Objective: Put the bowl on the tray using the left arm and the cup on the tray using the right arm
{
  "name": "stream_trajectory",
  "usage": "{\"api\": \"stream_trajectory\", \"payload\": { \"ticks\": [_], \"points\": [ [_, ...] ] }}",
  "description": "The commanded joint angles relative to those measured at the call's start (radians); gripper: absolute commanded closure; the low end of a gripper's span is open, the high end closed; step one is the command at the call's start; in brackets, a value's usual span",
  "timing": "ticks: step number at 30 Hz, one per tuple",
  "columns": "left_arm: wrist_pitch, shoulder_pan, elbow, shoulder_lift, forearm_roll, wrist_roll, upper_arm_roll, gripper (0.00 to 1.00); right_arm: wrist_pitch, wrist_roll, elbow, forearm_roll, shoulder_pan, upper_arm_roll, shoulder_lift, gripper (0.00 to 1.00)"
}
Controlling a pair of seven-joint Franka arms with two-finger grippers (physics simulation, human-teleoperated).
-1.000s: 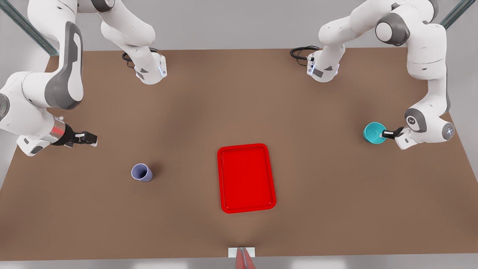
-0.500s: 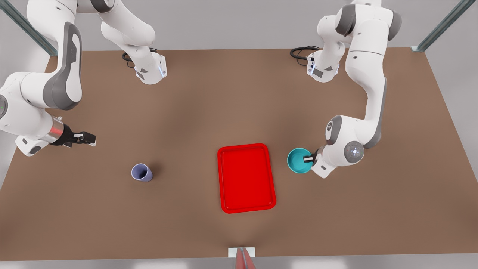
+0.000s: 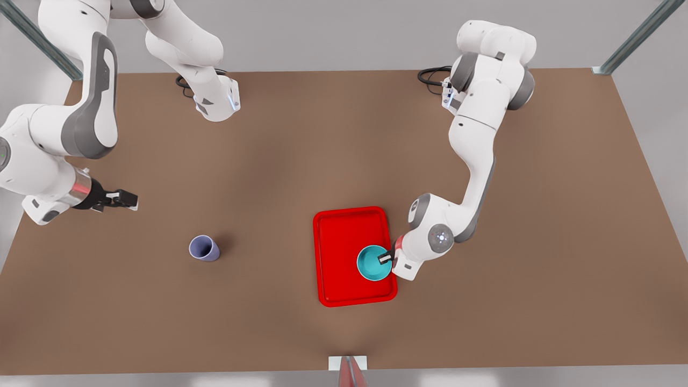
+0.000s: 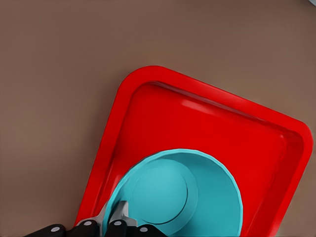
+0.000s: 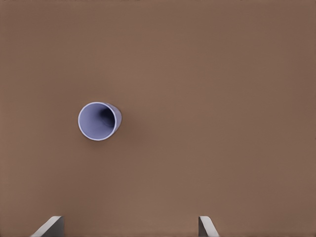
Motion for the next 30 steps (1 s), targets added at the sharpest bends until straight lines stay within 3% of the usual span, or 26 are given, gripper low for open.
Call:
{"api": "stream_trajectory", "payload": {
  "ticks": [1,2,6,8,11,13,15,18,30],
  "points": [
    [0.005,-0.001,0.000,0.000,-0.074,0.001,0.000,0.22,0.000,0.003,0.000,0.000,0.002,0.000,0.000,0.00],
    [0.037,-0.001,-0.005,0.000,-0.074,0.000,0.000,0.01,0.000,0.007,0.000,0.002,0.002,0.000,0.000,0.00],
    [0.017,0.003,-0.005,-0.020,-0.068,0.006,0.009,0.00,0.008,0.011,0.003,-0.003,0.016,0.014,0.014,0.00],
    [-0.228,0.017,-0.005,-0.179,0.010,0.116,0.099,0.00,0.020,0.084,-0.009,-0.005,0.077,0.028,0.027,0.00],
    [-0.418,0.051,0.012,-0.357,0.269,0.261,0.130,0.00,0.077,0.164,-0.018,-0.003,0.153,0.029,0.092,0.00],
    [-0.688,0.068,0.012,-0.489,0.277,0.581,0.201,0.00,0.176,0.173,-0.038,-0.003,0.139,0.023,0.166,0.00],
    [-0.837,0.069,0.008,-0.546,0.279,0.636,0.224,0.00,0.238,0.167,-0.060,0.000,0.078,0.022,0.224,0.00],
    [-0.840,0.106,-0.107,-0.655,0.277,0.627,0.218,0.00,0.284,0.158,-0.061,0.003,0.064,0.023,0.285,0.00],
    [-0.852,0.106,-0.110,-0.641,0.268,0.630,0.225,0.00,0.402,0.164,-0.118,0.000,0.094,0.026,0.405,0.00]
  ]
}}
